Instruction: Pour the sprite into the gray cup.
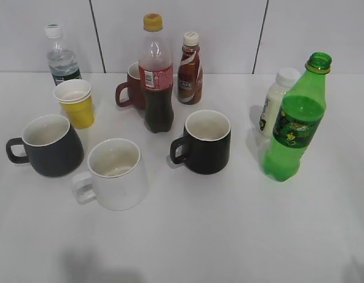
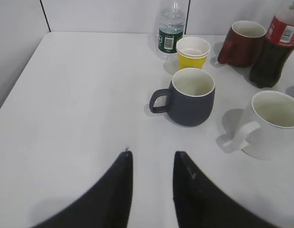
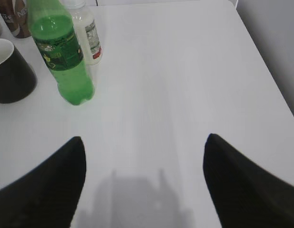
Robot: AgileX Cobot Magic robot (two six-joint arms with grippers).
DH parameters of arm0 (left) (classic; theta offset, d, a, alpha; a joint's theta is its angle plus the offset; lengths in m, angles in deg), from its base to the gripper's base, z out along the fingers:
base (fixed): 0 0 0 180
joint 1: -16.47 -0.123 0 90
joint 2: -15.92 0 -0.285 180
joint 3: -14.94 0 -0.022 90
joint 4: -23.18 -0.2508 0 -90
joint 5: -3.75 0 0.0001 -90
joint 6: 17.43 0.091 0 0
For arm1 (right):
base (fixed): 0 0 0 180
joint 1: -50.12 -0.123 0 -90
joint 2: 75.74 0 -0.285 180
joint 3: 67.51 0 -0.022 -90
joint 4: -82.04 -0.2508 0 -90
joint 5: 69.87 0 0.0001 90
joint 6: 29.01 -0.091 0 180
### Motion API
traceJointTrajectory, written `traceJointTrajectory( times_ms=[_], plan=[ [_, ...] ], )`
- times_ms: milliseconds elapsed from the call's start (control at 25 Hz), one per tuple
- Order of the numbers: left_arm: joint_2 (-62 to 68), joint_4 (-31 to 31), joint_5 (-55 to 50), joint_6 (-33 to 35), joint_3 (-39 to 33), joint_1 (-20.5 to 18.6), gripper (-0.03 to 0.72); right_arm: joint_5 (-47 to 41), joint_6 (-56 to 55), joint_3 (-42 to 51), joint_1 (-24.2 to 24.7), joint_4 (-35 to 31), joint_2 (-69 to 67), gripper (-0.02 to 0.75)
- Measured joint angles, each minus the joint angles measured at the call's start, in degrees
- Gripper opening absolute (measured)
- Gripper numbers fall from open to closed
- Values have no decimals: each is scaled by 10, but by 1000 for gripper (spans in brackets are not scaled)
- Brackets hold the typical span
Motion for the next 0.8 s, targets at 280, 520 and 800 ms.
traceJointTrajectory(
  times_ms=[280, 520, 800],
  plan=[
    [0, 0, 0, 0, 0, 0, 227, 0, 0, 0, 0, 0, 0, 574],
    [0, 0, 0, 0, 0, 0, 227, 0, 0, 0, 0, 0, 0, 574],
    [0, 0, 0, 0, 0, 0, 227, 0, 0, 0, 0, 0, 0, 574]
  ],
)
